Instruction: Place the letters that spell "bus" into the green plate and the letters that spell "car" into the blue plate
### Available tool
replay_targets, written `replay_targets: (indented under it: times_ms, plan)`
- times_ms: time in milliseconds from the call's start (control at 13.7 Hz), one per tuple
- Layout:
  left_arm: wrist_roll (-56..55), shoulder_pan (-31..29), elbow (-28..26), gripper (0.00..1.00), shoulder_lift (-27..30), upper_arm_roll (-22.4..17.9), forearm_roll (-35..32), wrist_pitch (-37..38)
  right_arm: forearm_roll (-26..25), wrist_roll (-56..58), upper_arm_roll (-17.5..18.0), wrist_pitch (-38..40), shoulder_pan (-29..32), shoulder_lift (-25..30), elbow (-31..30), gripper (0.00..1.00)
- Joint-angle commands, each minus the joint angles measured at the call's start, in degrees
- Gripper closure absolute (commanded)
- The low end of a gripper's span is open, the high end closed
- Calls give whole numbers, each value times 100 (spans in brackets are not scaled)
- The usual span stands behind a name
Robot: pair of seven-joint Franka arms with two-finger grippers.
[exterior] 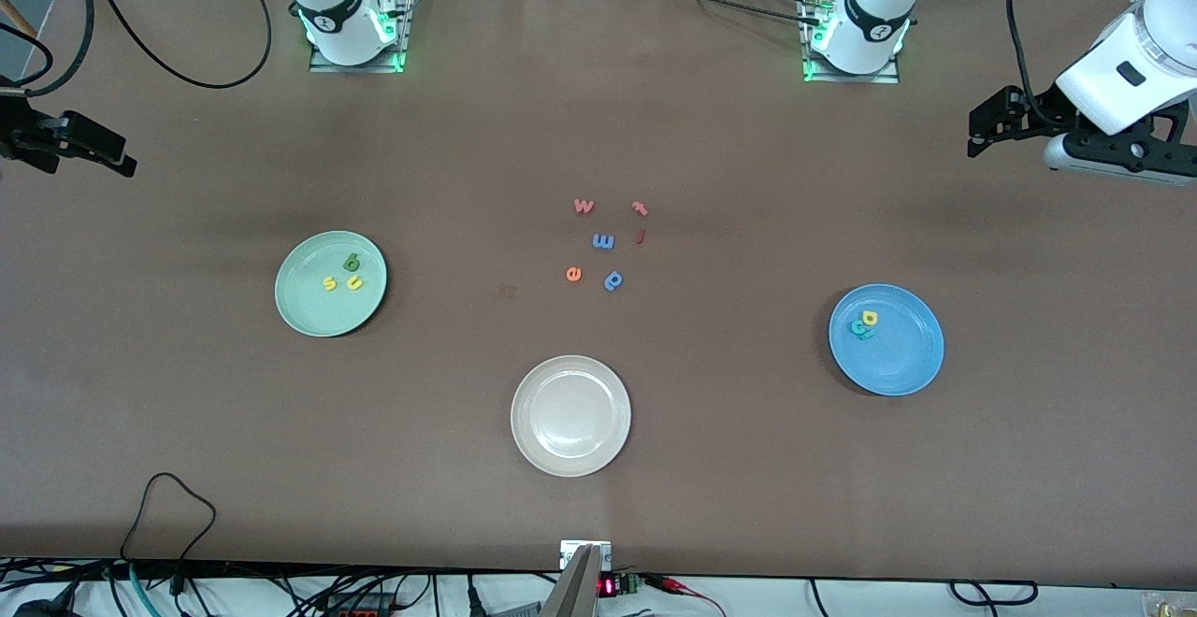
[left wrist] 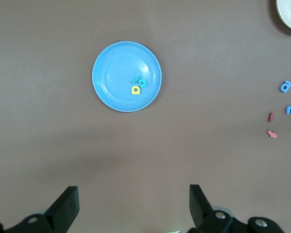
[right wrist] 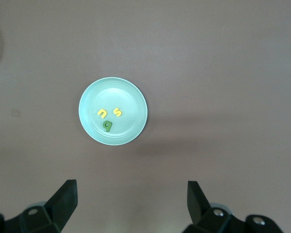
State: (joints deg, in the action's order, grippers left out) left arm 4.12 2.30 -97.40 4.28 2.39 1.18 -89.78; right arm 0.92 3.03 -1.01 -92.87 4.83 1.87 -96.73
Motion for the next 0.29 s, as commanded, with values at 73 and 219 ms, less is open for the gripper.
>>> replay_targets:
  times_ms: [73, 219]
  plan:
    - [142, -2, 133, 0, -23, 15, -100, 118, -57, -13, 92, 40, 97, 112, -92, 0]
    - [142, -10, 133, 0, -32, 15, -100, 118, -57, -13, 101, 40, 80, 112, -92, 0]
